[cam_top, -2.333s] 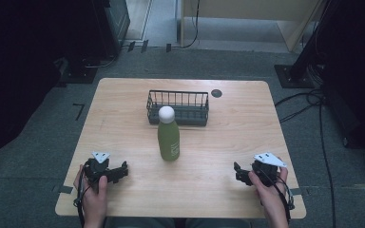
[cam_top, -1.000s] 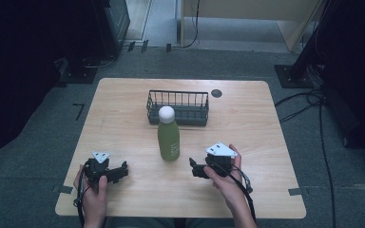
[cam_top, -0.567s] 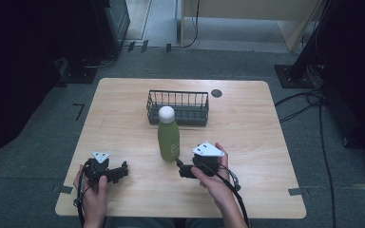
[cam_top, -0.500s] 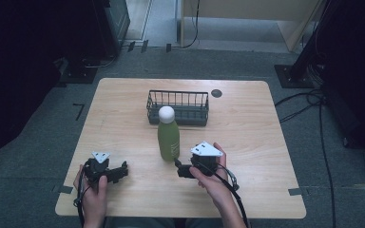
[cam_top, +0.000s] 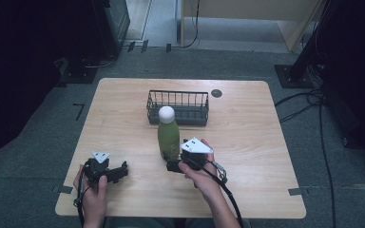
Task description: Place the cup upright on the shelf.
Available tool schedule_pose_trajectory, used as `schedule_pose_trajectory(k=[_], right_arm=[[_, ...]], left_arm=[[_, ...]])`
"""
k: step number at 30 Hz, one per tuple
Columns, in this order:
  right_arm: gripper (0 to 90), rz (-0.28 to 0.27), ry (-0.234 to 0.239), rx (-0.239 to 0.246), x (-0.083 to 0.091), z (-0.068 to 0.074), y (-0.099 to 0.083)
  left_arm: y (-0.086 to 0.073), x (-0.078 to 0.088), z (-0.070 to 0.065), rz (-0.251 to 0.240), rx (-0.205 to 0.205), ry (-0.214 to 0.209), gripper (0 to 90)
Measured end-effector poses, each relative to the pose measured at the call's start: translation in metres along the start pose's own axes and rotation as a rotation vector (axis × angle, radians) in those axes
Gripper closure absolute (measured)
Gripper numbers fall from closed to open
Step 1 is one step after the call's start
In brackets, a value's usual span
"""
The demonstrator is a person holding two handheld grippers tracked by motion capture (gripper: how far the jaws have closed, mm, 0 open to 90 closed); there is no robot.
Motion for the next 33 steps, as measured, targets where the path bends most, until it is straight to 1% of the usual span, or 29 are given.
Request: schedule_pose_trajectory(k=[2,5,8,12,17,18,19,20,22,26,29,33], right_arm=[[12.9,-0.001,0.001,-0.006,-0.002,0.001,0.003],[12.6,-0.003,0.006,-0.037,-0.007,0.003,0.007],[13.5,-0.002,-0.021,-0.059,-0.011,0.000,0.011],[17.4,0.017,-0.020,-0.043,-0.016,0.002,0.014],[16.7,0.042,-0.031,-0.003,-0.024,0.002,0.019],[16.5,0.046,-0.030,-0.004,-0.025,0.002,0.020],[15.9,0.047,-0.031,0.005,-0.026,0.002,0.021],[13.9,0.047,-0.033,0.005,-0.028,0.002,0.022],[14.1,0.042,-0.033,0.008,-0.033,0.002,0.025],[17.4,0.035,-0.024,0.009,-0.035,0.003,0.026],[18.5,0.043,-0.027,0.042,-0.036,0.004,0.027],[19.3,0.048,-0.027,0.063,-0.034,0.003,0.027]], left_arm=[[0.000,0.000,0.000,-0.001,0.001,0.000,0.0],[0.000,0.000,0.000,-0.001,0.001,0.000,0.0],[0.000,0.000,0.000,-0.003,0.004,0.000,0.0],[0.000,0.000,0.000,-0.002,0.002,0.000,0.0],[0.000,0.000,0.000,-0.001,0.000,0.000,0.0],[0.000,0.000,0.000,-0.001,0.001,0.000,0.0],[0.000,0.000,0.000,-0.001,0.001,0.000,0.0],[0.000,0.000,0.000,-0.001,0.000,0.000,0.0],[0.000,0.000,0.000,-0.001,0.000,0.000,0.0],[0.000,0.000,0.000,-0.001,0.001,0.001,0.0],[0.000,0.000,0.000,-0.001,0.000,0.000,0.0],[0.000,0.000,0.000,-0.001,0.000,0.000,0.0]])
Point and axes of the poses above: each handheld gripper's, and its own axes: x roughly backward along the jaws, y roughly out of its top, z roughly to its left, the point moved 7 cm from there along -x, roughly forward along the jaws, and after that the axes turned 2 degrees about z, right-handed, at the moved point
